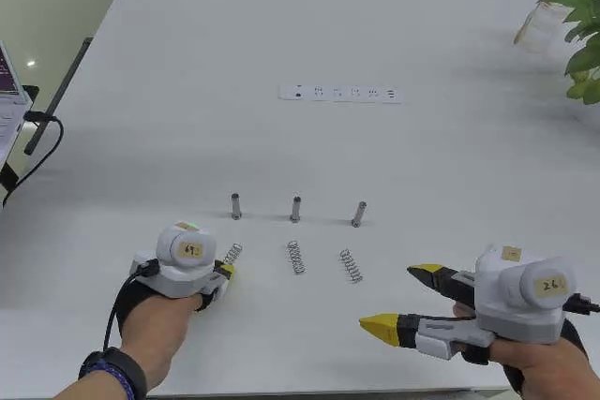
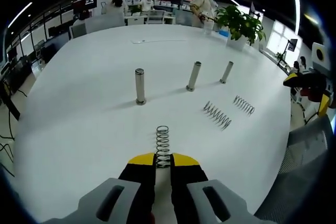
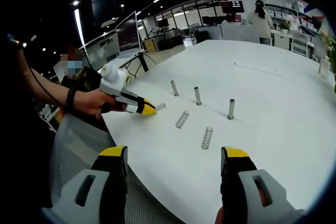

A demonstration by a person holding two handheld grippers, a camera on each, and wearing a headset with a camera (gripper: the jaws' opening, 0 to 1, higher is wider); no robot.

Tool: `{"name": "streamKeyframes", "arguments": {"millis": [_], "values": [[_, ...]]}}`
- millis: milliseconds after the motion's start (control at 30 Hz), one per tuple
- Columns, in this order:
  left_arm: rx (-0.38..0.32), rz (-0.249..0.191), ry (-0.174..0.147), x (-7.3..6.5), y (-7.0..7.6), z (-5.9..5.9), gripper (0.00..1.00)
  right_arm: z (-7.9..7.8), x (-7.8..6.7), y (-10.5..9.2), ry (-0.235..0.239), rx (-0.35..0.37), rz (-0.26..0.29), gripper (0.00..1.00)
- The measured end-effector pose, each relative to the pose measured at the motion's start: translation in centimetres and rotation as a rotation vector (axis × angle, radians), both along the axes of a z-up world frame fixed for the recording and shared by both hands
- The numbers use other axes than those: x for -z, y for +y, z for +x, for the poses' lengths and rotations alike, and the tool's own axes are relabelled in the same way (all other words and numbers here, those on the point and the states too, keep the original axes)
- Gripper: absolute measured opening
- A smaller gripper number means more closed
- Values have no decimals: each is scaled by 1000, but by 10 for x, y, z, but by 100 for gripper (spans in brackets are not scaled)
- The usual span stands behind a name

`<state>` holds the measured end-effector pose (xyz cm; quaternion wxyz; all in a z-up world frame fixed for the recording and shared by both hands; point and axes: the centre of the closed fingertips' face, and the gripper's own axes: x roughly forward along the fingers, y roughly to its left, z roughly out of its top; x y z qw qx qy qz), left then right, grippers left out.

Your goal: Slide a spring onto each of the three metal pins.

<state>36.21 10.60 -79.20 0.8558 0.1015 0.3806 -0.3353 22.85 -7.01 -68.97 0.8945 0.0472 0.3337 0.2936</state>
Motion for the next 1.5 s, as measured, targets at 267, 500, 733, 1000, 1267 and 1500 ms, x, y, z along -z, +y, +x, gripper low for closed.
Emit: {"name": "streamKeyframes", "arguments": {"millis": [267, 500, 733, 1000, 1267, 1500], "values": [[-1, -7, 12, -3, 8, -6, 2, -1, 0, 3, 3, -7, -4, 71], [-1, -10, 15, -7, 18, -12, 2, -1, 0, 8, 3, -20, -5, 71], [3, -14, 16, -14, 27, -16, 2, -1, 1, 13, 5, -32, -2, 70], [15, -26, 8, -22, 30, -18, 2, 2, -1, 15, 3, -44, -5, 70], [30, -31, -6, -30, 33, -20, 2, 2, -1, 18, 5, -58, -5, 69], [38, -34, -16, -36, 38, -24, 2, 1, 1, 21, 7, -70, -5, 69]]}}
